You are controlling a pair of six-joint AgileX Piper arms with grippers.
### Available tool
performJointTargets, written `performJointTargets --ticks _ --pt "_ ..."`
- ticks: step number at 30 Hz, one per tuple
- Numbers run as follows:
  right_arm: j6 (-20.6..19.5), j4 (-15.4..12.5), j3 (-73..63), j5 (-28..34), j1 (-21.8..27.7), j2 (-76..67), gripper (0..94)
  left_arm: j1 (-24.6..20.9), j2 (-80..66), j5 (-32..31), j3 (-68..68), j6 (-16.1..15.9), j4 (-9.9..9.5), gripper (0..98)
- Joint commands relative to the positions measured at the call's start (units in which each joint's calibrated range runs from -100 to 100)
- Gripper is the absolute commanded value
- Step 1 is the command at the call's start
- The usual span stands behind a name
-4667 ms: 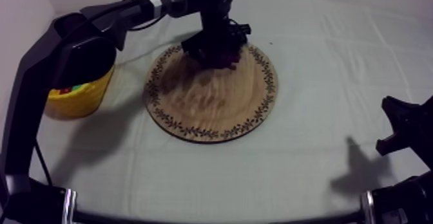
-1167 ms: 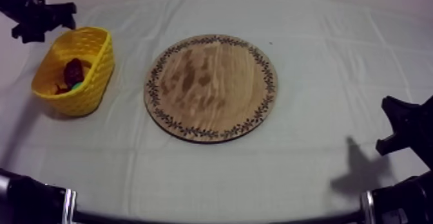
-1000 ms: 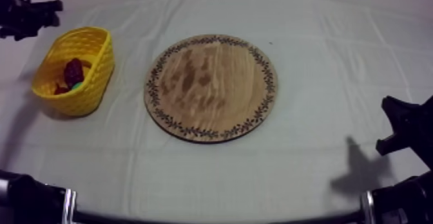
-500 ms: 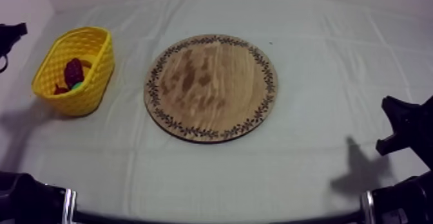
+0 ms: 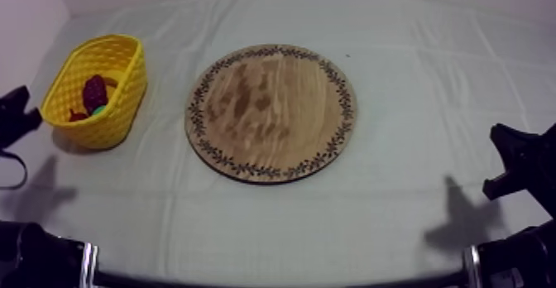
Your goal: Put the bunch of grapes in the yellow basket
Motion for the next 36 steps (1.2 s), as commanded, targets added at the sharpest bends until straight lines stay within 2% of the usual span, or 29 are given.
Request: performJointTargets --ticks 1,5,16,36 --pt "0.01 0.01 -0.03 0.0 0.02 -0.01 0.4 -0.07 -5.28 -1.13 8.2 -2.6 1.41 0.0" --pt "0.0 0.01 -0.03 0.0 0.02 -0.01 0.4 -0.05 -9.84 -0.15 11.63 -3.95 1.82 0.0" --pt "0.01 0.01 -0.03 0.0 0.02 -0.01 0.4 1.65 -18.5 9.83 11.76 -2.36 1.56 0.0" --pt "0.04 0.01 -0.03 0.0 0.02 -0.01 0.4 1.73 -19.6 6.64 12.73 0.25 1.14 0.1"
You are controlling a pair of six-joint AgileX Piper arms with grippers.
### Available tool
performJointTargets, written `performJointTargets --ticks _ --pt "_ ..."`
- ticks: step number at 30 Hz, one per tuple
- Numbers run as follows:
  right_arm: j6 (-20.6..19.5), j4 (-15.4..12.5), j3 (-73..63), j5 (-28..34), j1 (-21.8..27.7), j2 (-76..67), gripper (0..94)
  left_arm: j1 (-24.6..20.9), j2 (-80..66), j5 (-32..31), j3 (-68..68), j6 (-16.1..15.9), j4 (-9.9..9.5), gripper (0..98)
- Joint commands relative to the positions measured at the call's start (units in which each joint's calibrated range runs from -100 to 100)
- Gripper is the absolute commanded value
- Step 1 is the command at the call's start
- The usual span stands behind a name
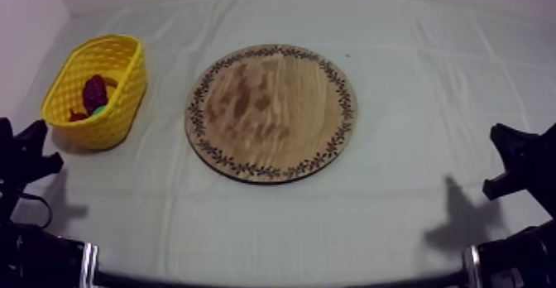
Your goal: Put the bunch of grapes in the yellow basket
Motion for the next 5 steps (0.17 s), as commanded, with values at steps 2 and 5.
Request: performJointTargets --ticks 2,5 --pt "0.02 0.01 -0.03 0.0 0.02 -0.01 0.4 -0.02 -0.02 0.03 0.05 0.77 0.02 0.0" --pt "0.02 0.01 -0.03 0.0 0.02 -0.01 0.4 0.03 -0.02 0.04 0.05 1.31 0.05 0.0"
